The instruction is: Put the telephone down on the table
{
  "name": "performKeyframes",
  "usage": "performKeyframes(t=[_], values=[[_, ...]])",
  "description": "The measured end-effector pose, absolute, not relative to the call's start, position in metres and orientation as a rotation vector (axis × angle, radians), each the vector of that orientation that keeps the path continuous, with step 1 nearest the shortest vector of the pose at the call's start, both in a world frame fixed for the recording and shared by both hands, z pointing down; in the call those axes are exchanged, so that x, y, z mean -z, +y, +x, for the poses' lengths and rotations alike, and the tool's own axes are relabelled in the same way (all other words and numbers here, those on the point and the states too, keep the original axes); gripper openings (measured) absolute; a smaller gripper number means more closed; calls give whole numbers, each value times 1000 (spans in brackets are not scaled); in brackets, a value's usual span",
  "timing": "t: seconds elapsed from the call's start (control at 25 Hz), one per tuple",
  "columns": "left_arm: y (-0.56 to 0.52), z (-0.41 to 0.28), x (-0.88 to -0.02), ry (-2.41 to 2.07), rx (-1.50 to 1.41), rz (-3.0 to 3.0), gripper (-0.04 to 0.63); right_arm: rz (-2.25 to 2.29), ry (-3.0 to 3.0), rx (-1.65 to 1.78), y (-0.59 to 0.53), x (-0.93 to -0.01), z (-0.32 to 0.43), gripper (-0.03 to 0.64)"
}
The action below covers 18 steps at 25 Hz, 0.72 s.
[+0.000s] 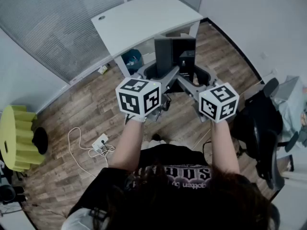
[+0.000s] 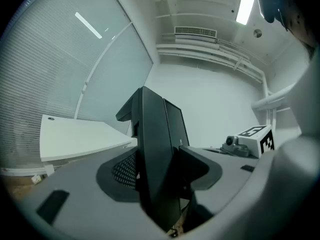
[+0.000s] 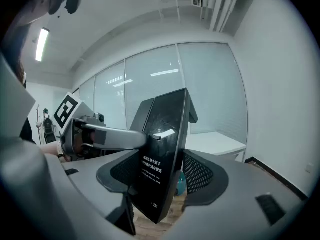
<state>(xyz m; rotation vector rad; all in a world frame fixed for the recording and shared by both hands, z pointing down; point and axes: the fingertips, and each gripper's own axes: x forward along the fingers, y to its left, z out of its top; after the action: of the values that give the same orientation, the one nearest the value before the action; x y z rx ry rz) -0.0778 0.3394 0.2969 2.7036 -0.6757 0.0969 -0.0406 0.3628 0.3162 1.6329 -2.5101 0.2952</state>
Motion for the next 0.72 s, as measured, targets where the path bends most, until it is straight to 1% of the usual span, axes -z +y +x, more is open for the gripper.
performKeyframes(t=[0.72], values=[[335,-75,-305,-661,-103,2689,236,1627,-2517,-321,357,-323,-39,281]])
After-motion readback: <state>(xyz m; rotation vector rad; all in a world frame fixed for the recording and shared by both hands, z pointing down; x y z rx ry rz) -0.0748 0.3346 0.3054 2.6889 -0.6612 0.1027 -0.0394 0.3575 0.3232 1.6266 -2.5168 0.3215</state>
